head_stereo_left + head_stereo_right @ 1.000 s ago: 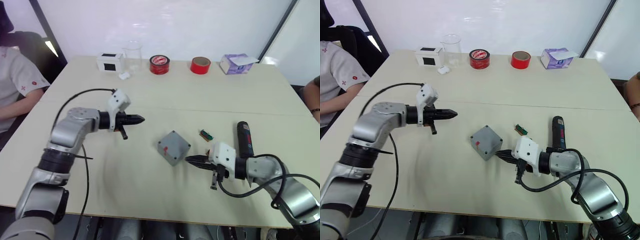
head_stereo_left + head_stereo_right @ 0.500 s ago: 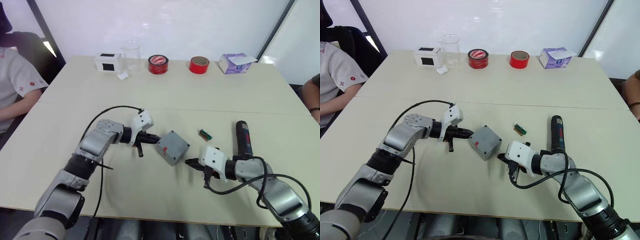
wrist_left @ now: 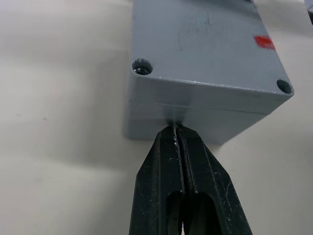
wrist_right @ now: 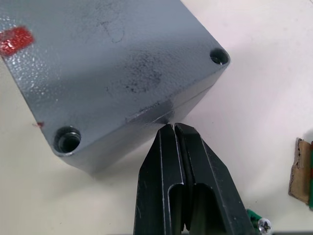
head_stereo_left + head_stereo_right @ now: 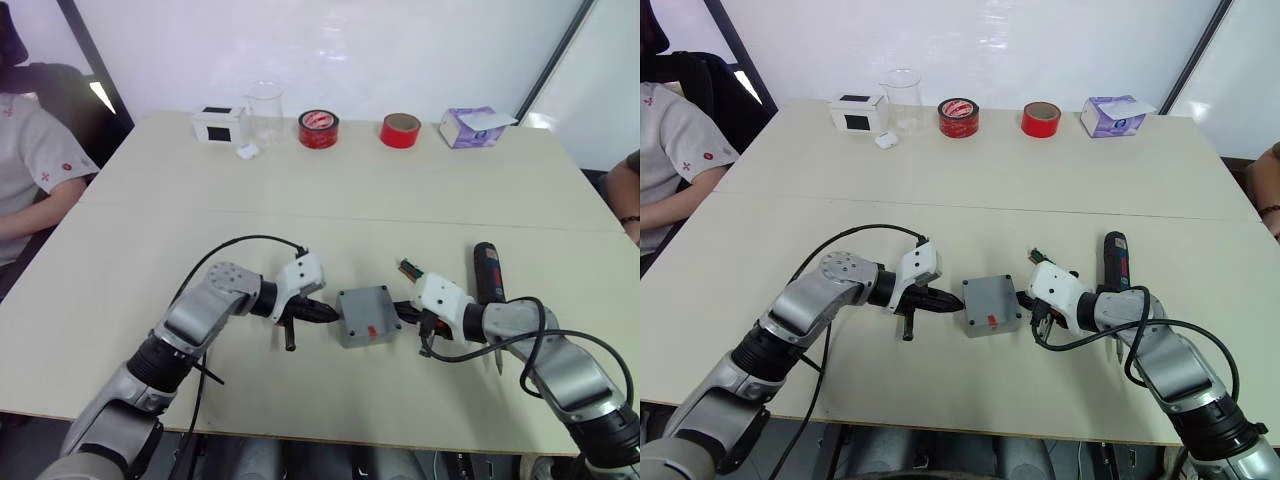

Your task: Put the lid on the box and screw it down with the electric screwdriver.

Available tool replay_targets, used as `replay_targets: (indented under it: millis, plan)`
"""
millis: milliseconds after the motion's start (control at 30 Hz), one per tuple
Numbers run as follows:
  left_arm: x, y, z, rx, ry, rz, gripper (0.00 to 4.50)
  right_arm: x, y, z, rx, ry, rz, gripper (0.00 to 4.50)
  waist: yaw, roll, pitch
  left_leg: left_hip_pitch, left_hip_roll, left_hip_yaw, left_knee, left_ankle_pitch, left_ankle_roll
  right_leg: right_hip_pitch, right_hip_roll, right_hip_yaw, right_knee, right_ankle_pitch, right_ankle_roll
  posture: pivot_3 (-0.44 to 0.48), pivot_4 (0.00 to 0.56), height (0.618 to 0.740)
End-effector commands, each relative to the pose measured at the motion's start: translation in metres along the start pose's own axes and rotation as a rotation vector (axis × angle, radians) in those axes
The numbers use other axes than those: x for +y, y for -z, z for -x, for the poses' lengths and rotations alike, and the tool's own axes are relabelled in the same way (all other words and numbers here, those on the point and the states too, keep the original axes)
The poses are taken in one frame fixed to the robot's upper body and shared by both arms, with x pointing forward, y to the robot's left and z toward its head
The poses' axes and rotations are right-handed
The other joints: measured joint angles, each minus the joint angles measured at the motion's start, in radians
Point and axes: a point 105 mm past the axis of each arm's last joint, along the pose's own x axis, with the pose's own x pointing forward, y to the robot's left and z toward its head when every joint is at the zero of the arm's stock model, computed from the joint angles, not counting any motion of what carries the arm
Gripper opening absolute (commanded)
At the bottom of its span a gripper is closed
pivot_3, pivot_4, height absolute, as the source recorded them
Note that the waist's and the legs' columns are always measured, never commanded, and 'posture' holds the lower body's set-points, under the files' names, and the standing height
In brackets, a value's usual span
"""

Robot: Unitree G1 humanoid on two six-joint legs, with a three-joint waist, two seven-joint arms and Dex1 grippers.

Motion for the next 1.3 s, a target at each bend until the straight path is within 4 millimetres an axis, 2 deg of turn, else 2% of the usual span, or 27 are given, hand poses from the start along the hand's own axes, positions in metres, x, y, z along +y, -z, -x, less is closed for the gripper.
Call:
replay_targets:
  millis: [33,233,500,633,767,867,967,1033,1100,1167,1300]
  plan:
    - [-0.001,-0.014,-0.003,-0.034,-0.009,-0.060,0.00,0.013,-0.017,0.001,-0.056,-0.065,0.033,0.01,0.000,0.000,0.000,0.000,0.000,0.000,0.000,0.000,0.000,0.000,0.000,0.000,0.000,0.000,0.000,0.000,0.150,0.740]
    - [0.008,-0.017,-0.003,-0.047,-0.060,-0.064,0.00,0.017,-0.014,0.005,-0.038,-0.086,0.024,0.01,0.000,0.000,0.000,0.000,0.000,0.000,0.000,0.000,0.000,0.000,0.000,0.000,0.000,0.000,0.000,0.000,0.150,0.740]
    - [0.007,-0.016,-0.002,-0.041,-0.070,-0.072,0.00,0.013,-0.015,0.013,-0.031,-0.076,0.017,0.01,0.000,0.000,0.000,0.000,0.000,0.000,0.000,0.000,0.000,0.000,0.000,0.000,0.000,0.000,0.000,0.000,0.150,0.740]
    - [0.021,-0.017,0.018,-0.036,-0.165,-0.073,0.00,0.012,-0.020,0.029,-0.047,-0.057,-0.023,0.01,0.000,0.000,0.000,0.000,0.000,0.000,0.000,0.000,0.000,0.000,0.000,0.000,0.000,0.000,0.000,0.000,0.150,0.740]
    - [0.034,-0.030,0.052,-0.104,-0.280,-0.038,0.00,0.006,-0.027,0.054,-0.093,0.012,-0.118,0.01,0.000,0.000,0.000,0.000,0.001,-0.001,0.000,0.000,0.000,0.000,0.000,0.000,0.000,0.000,0.000,0.000,0.150,0.740]
    - [0.029,-0.040,0.063,-0.155,-0.279,-0.021,0.00,0.002,-0.030,0.067,-0.144,0.047,-0.221,0.01,0.000,0.000,0.000,0.000,0.002,-0.001,0.000,0.000,0.000,0.000,0.000,0.000,0.000,0.000,0.000,0.000,0.150,0.740]
    - [0.014,-0.054,0.068,-0.202,-0.229,-0.035,0.00,-0.007,-0.018,0.079,-0.119,0.130,-0.289,0.01,0.003,0.000,0.000,0.000,0.002,-0.001,0.000,0.000,0.000,0.001,0.000,0.000,0.000,0.000,0.000,0.000,0.150,0.740]
    - [0.000,-0.058,0.065,-0.200,-0.171,-0.054,0.00,-0.016,-0.011,0.082,-0.136,0.198,-0.343,0.51,0.001,0.000,0.000,0.000,0.001,-0.001,0.000,0.000,0.000,0.001,-0.001,0.000,0.000,0.000,0.000,0.000,0.150,0.740]
    - [-0.011,-0.061,0.062,-0.187,-0.121,-0.071,0.00,-0.016,-0.005,0.083,-0.125,0.204,-0.366,0.99,0.000,0.000,0.000,0.000,0.001,0.000,0.000,0.000,0.000,0.001,-0.001,0.000,0.000,0.000,0.000,0.000,0.150,0.740]
    - [-0.026,-0.066,0.060,-0.181,-0.051,-0.094,0.00,-0.013,0.000,0.080,-0.094,0.197,-0.355,2.03,0.000,0.000,0.000,0.001,0.001,0.000,0.000,0.000,0.000,0.001,0.000,0.000,0.000,0.000,0.000,0.000,0.150,0.740]
    - [-0.039,-0.069,0.056,-0.165,0.008,-0.124,0.00,-0.010,0.005,0.074,-0.062,0.191,-0.366,3.48,-0.002,0.000,0.000,0.001,0.001,0.000,0.000,0.000,0.000,0.001,0.000,0.000,0.000,0.000,0.000,0.000,0.150,0.740]
